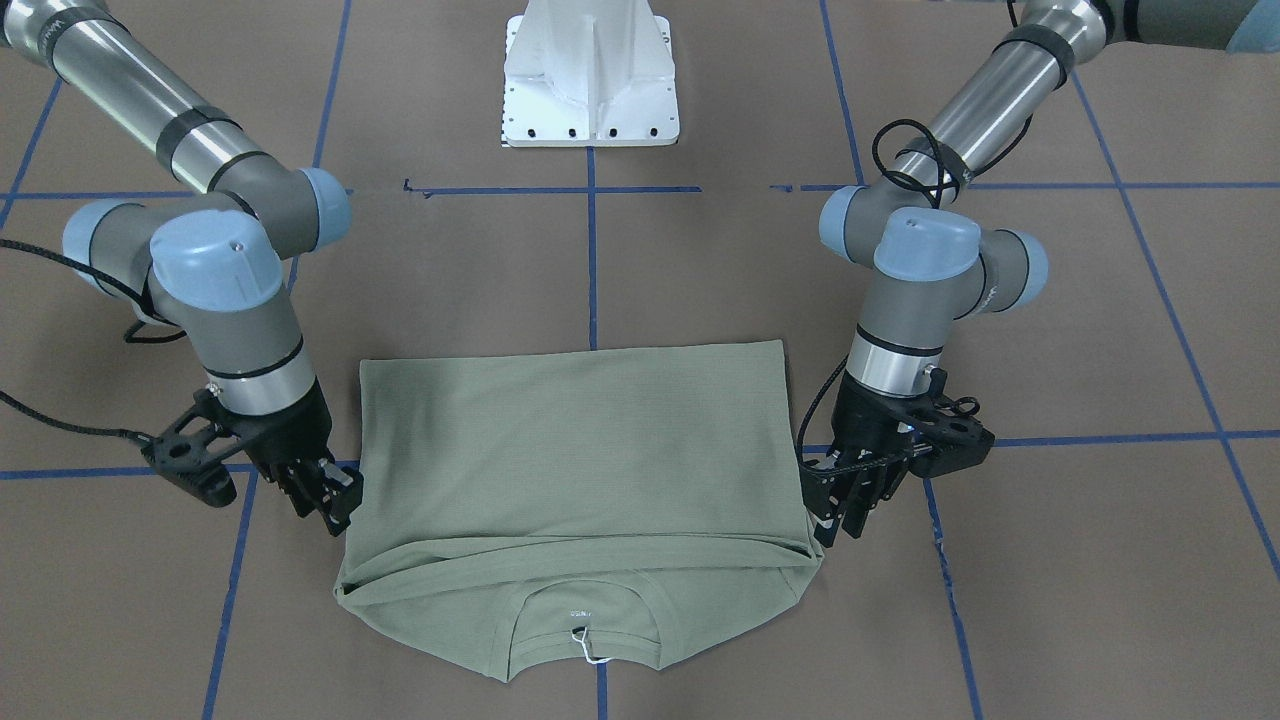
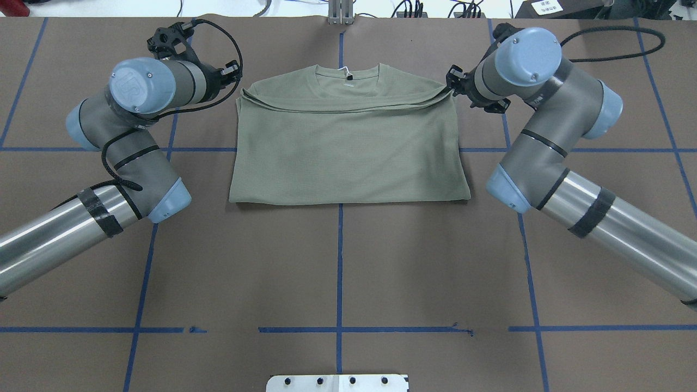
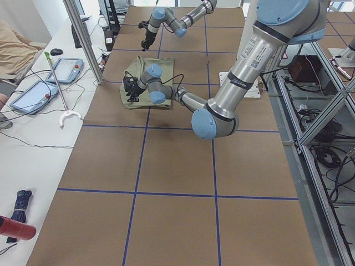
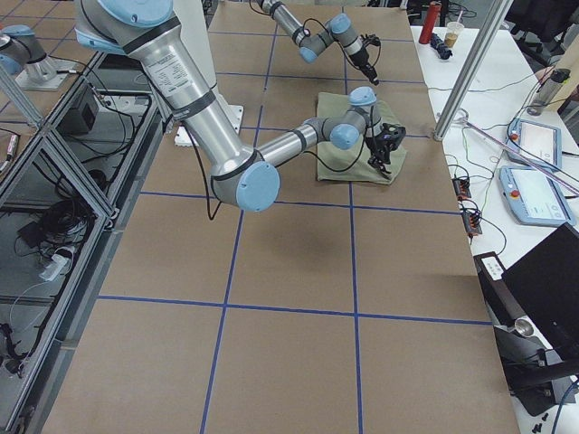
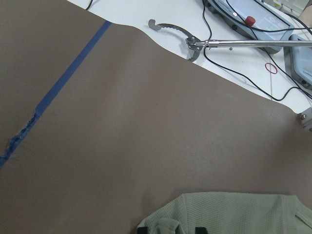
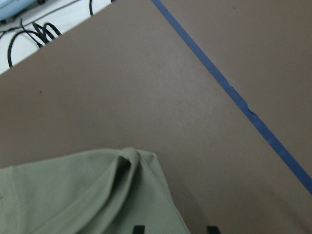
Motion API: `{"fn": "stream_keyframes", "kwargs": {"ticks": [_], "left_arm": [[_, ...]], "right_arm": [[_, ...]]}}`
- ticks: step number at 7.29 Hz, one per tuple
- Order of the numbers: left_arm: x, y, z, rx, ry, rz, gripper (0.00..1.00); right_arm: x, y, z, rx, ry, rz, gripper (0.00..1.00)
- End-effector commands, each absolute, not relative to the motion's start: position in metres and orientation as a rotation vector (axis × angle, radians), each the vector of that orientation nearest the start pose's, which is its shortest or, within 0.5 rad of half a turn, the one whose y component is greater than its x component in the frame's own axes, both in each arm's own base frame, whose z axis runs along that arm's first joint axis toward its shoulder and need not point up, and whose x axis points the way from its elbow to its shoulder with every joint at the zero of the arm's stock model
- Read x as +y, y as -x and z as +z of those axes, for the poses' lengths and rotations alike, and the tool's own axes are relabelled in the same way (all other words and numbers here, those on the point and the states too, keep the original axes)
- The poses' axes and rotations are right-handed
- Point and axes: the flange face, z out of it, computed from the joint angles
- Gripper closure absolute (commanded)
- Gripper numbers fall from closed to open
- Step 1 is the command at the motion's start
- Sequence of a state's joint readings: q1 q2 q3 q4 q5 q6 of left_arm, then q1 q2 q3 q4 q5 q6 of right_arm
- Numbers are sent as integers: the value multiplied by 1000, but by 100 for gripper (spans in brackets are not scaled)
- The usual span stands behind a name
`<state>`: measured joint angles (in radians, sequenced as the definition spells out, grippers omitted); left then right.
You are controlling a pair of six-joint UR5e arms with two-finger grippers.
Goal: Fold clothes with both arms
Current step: 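Release the hem and draw both grippers back from the folded shirt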
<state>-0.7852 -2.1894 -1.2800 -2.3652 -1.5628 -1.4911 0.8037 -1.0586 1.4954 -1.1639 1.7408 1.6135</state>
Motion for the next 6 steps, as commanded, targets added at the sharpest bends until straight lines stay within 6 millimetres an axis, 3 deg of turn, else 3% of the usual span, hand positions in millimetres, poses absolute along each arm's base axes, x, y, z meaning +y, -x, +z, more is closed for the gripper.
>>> {"fn": "stream_keyframes", "kwargs": {"ticks": [1, 2, 3, 5, 6], "left_arm": [[-626, -434, 329, 1058, -494, -632, 53], [-619, -426, 312, 1084, -504, -626, 53], [-618, -425, 309, 1089, -501, -622, 53], [-621, -421, 312, 1080, -503, -629, 53], [-621, -421, 310, 1083, -505, -628, 53]], "right_arm": [[-510, 419, 366, -917, -28, 819, 35], [-489, 437, 355, -941, 16, 856, 30], [-480, 443, 359, -934, 24, 851, 29], [-468, 439, 389, -889, 40, 847, 29], [-465, 439, 389, -889, 46, 844, 28]]}}
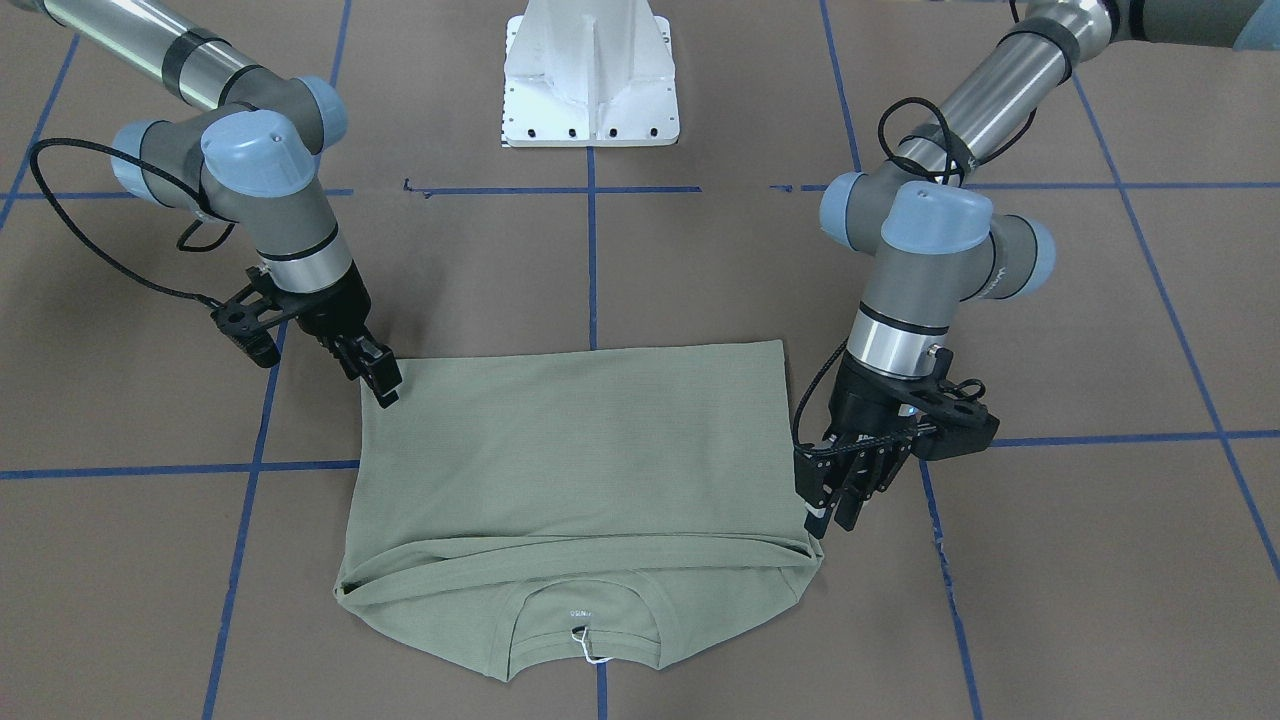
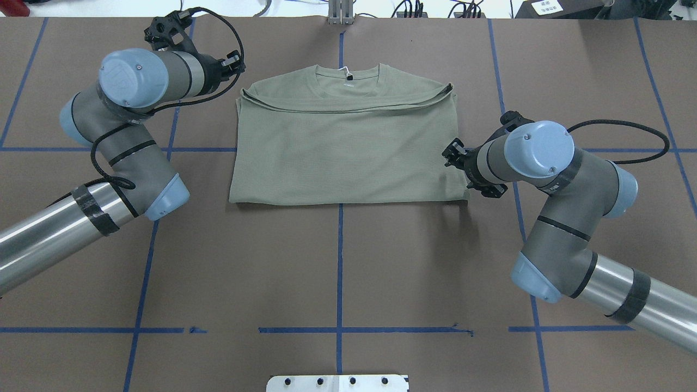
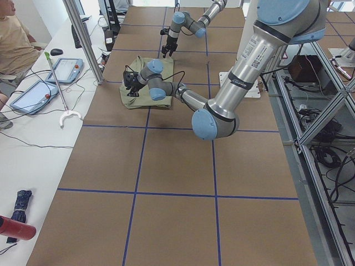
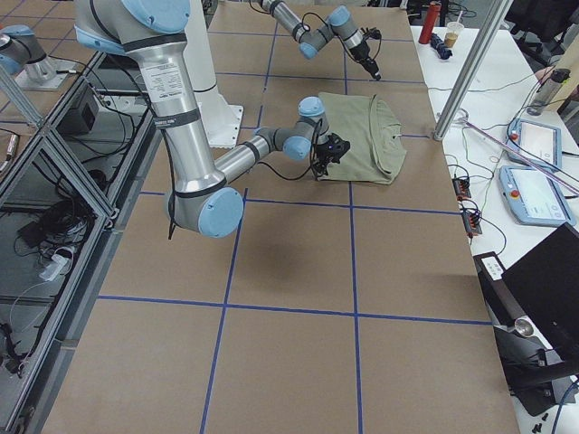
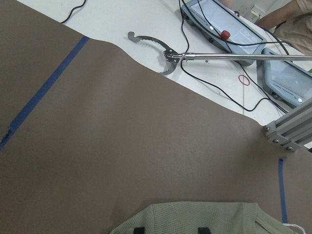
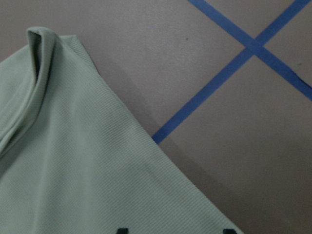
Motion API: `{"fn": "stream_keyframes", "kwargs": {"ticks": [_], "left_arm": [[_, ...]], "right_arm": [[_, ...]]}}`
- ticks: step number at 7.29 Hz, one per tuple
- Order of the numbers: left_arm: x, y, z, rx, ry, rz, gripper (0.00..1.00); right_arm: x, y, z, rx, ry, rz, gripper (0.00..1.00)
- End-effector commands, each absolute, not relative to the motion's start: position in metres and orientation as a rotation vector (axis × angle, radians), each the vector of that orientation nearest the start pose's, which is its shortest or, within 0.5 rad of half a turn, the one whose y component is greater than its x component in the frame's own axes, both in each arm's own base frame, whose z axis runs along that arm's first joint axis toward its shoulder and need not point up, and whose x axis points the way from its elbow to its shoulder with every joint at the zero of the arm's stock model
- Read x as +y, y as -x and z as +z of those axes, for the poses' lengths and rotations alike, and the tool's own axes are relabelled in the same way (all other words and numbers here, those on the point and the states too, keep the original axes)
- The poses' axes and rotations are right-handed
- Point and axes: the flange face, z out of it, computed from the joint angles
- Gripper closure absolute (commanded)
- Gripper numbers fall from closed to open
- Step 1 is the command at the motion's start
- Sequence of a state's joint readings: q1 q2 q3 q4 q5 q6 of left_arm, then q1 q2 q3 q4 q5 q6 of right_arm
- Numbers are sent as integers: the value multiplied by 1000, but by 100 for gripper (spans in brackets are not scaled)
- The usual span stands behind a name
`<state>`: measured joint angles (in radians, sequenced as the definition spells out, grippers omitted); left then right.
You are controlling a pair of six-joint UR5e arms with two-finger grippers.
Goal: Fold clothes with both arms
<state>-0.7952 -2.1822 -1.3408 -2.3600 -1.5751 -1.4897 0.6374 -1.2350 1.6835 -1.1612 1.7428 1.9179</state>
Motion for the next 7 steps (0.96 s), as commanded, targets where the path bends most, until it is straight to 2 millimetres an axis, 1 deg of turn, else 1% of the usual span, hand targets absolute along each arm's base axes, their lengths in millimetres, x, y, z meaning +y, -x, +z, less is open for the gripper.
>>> {"fn": "stream_keyframes", "kwargs": {"ticks": [1, 3, 4, 5, 6, 7], "left_arm": [[-622, -421, 308, 1086, -505, -629, 53], [-621, -422, 309, 1085, -504, -628, 53], [-621, -422, 309, 1085, -504, -628, 53], [-621, -422, 307, 1088, -504, -629, 53], [-621, -422, 305, 1090, -505, -629, 53], [-621, -422, 305, 1091, -505, -629, 53]], "right_arm": [[-456, 445, 393, -881, 48, 832, 28], [-447, 452, 397, -873, 54, 817, 29], [-447, 451, 396, -874, 55, 816, 41], [-446, 451, 396, -875, 60, 814, 67], [-445, 450, 399, -870, 64, 814, 100], [-440, 442, 410, -856, 59, 811, 100]]}}
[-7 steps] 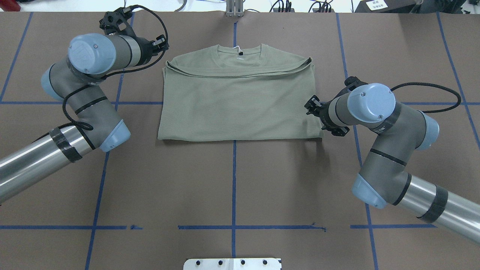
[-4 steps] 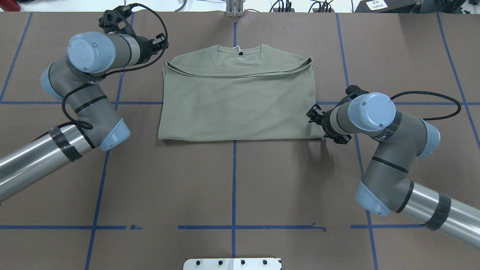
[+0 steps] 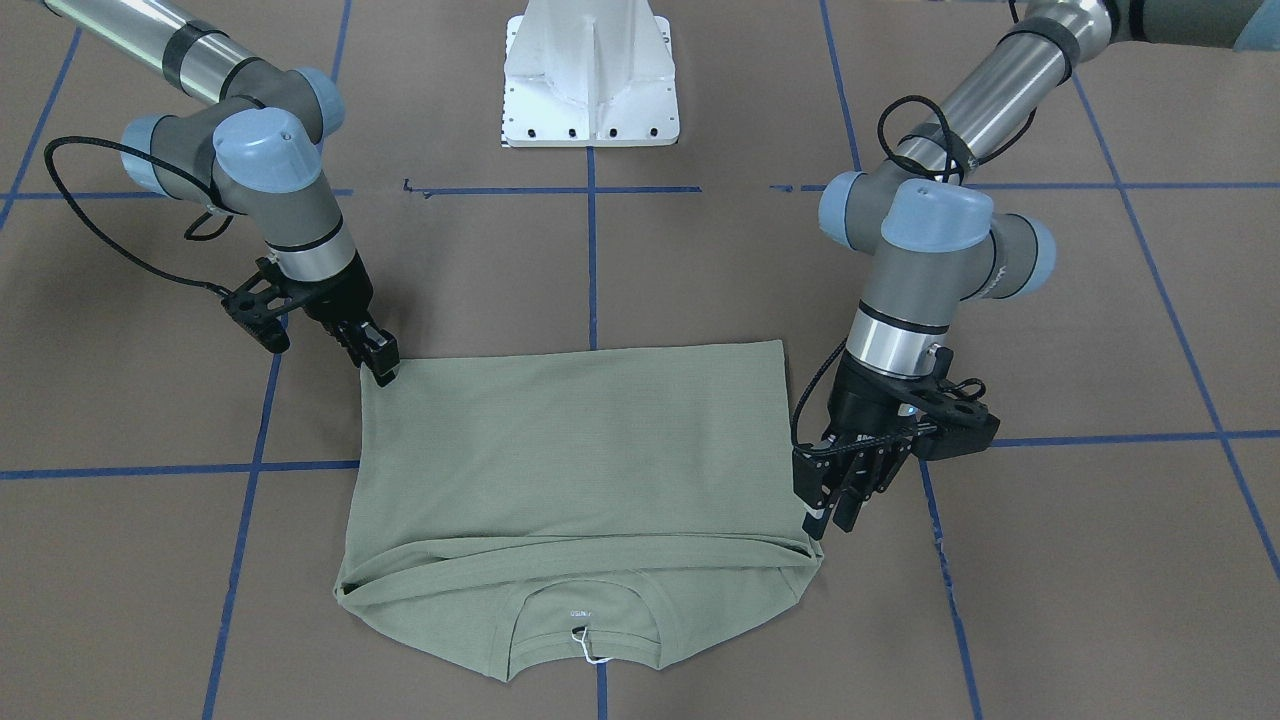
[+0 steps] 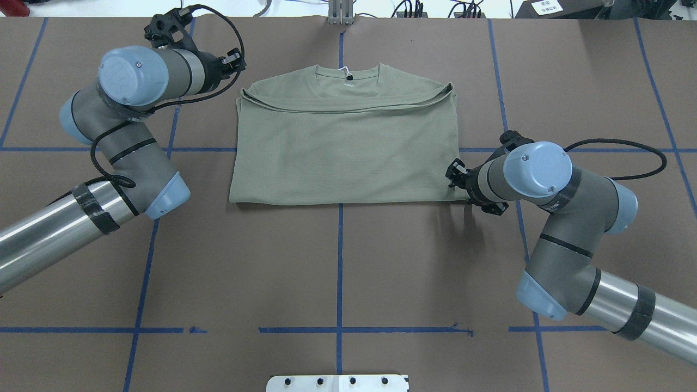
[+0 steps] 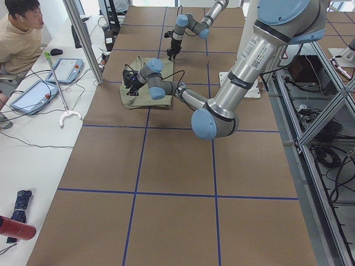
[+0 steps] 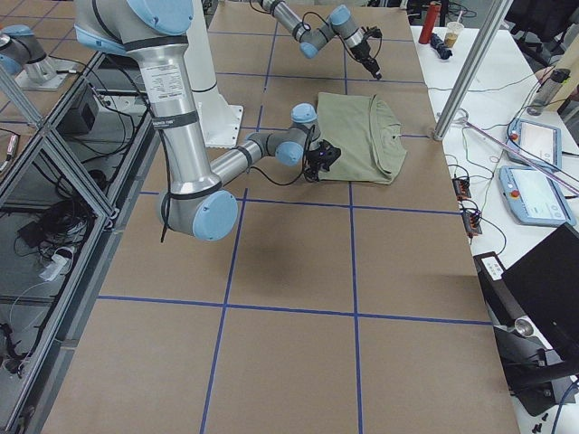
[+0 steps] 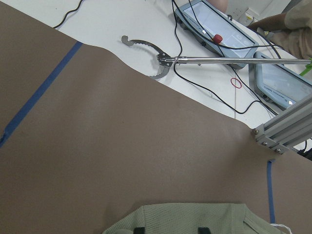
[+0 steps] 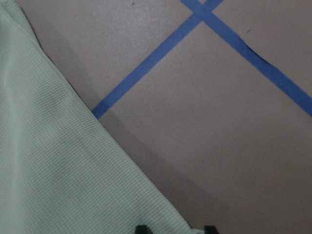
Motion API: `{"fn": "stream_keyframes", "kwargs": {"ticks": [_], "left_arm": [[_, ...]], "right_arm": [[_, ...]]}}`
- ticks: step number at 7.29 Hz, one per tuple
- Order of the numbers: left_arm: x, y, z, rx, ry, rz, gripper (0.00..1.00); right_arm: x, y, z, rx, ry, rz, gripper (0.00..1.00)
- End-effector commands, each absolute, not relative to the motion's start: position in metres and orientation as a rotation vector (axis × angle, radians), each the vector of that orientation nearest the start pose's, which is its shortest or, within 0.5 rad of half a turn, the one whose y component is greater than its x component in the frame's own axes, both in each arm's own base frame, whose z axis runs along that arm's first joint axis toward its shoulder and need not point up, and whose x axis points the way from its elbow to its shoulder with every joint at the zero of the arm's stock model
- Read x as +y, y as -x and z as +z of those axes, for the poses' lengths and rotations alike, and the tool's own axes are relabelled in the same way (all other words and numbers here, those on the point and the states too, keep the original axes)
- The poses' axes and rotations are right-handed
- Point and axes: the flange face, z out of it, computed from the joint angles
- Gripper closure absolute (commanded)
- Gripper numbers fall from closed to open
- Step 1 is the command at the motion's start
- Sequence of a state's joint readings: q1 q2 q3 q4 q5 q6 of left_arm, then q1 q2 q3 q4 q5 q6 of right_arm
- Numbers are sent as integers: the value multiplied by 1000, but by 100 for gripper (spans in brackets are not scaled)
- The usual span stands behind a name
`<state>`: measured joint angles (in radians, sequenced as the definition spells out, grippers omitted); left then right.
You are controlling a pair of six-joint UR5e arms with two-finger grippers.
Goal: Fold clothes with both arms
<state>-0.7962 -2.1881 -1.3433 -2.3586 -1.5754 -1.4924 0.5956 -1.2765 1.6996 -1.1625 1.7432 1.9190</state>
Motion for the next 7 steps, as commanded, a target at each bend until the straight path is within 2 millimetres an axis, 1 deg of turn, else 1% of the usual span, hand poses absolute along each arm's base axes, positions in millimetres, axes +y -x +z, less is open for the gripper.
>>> {"fn": "stream_keyframes", "kwargs": {"ticks": [1, 2, 3, 4, 5, 6, 7], "left_arm": [[-621, -422, 304, 1094, -504, -629, 53], [-614, -421, 288, 1127, -507, -618, 53], [-599, -421, 276, 1181, -457, -573, 53], [-573, -416, 261, 1258, -374, -521, 41], [-541, -405, 258, 1312, -305, -464, 12], [-502, -398, 265, 1349, -230, -474, 10], [-460, -402, 259, 1383, -195, -426, 12]], "right_arm": [[-428, 434, 384, -911, 64, 785, 100], [-397, 420, 376, -938, 103, 738, 100], [-353, 399, 339, -1006, 164, 676, 100], [-300, 401, 323, -1003, 249, 647, 100], [-261, 407, 312, -965, 315, 625, 100], [-212, 412, 306, -905, 365, 545, 100], [-172, 412, 308, -840, 403, 480, 100]]}}
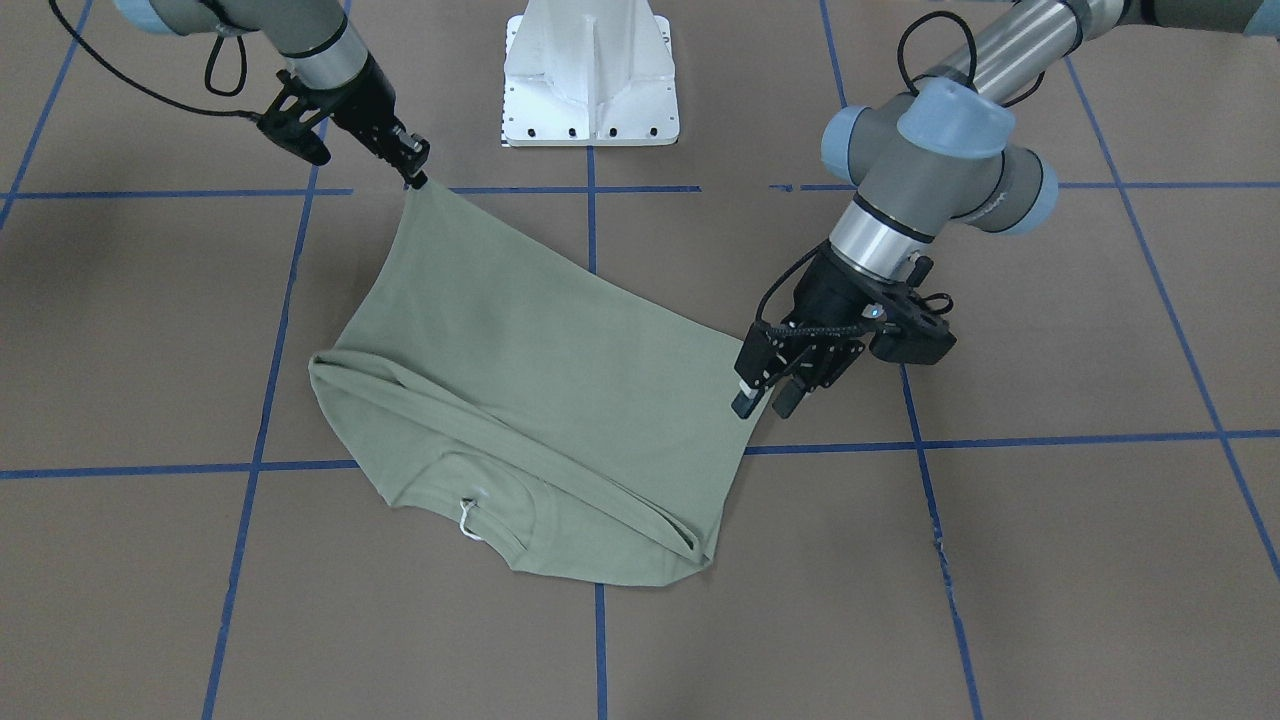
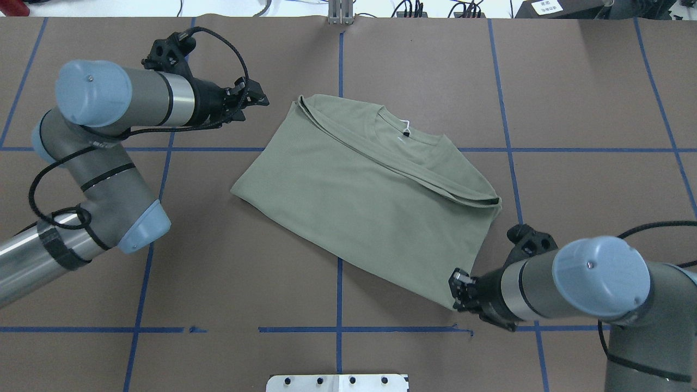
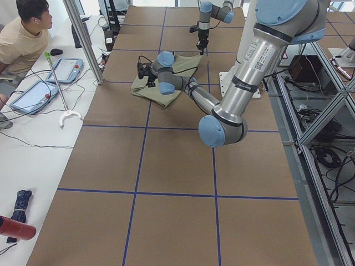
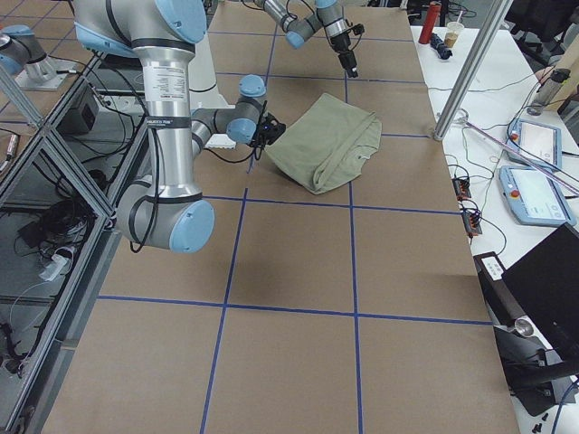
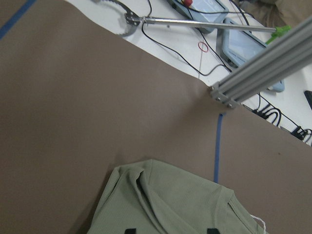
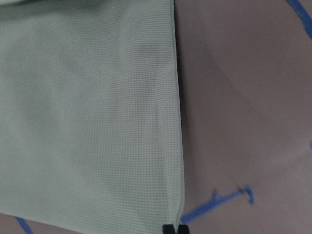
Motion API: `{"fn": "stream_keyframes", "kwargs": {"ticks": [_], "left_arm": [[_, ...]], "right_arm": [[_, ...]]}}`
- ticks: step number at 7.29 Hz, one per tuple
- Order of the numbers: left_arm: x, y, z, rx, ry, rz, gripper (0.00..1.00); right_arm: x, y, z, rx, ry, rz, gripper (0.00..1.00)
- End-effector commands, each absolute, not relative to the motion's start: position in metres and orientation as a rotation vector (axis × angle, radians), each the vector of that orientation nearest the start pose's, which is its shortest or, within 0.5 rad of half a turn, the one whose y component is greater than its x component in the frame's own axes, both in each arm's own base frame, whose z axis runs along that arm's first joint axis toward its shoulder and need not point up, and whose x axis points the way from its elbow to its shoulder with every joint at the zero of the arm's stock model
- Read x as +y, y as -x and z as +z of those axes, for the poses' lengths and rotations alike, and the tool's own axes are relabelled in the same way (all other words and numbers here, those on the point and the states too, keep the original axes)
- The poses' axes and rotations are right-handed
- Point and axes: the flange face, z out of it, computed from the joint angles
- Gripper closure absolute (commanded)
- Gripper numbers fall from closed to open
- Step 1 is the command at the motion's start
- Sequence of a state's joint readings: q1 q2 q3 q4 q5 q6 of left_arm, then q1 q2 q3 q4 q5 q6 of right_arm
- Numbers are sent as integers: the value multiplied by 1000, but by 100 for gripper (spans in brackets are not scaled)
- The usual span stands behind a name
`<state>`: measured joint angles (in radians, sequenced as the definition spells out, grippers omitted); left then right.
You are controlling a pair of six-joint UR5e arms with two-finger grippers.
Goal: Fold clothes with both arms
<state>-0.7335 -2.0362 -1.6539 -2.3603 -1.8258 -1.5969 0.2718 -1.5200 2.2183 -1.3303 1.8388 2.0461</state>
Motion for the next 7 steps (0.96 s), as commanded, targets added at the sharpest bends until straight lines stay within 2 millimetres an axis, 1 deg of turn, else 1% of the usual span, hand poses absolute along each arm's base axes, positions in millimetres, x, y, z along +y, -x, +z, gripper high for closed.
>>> {"fn": "stream_keyframes", "kwargs": {"ticks": [1, 2, 3, 4, 5, 6, 7], "left_arm": [[-440, -412, 252, 1403, -128, -406, 14], [-424, -428, 248, 1413, -80, -390, 13], [-412, -434, 248, 1418, -37, -420, 0], [-398, -443, 264, 1391, 7, -427, 0], [-388, -448, 274, 1335, 41, -442, 1], [-370, -466, 283, 1178, 85, -472, 4], [-362, -471, 280, 1132, 52, -497, 7]], "right_arm": [[-128, 408, 317, -788, 441, 393, 100], [-99, 411, 320, -762, 466, 332, 100], [-84, 415, 321, -745, 480, 344, 2], [-85, 416, 317, -744, 500, 410, 0], [-119, 411, 312, -779, 470, 487, 0], [-174, 403, 288, -877, 406, 603, 0], [-240, 385, 268, -962, 334, 730, 0]]}}
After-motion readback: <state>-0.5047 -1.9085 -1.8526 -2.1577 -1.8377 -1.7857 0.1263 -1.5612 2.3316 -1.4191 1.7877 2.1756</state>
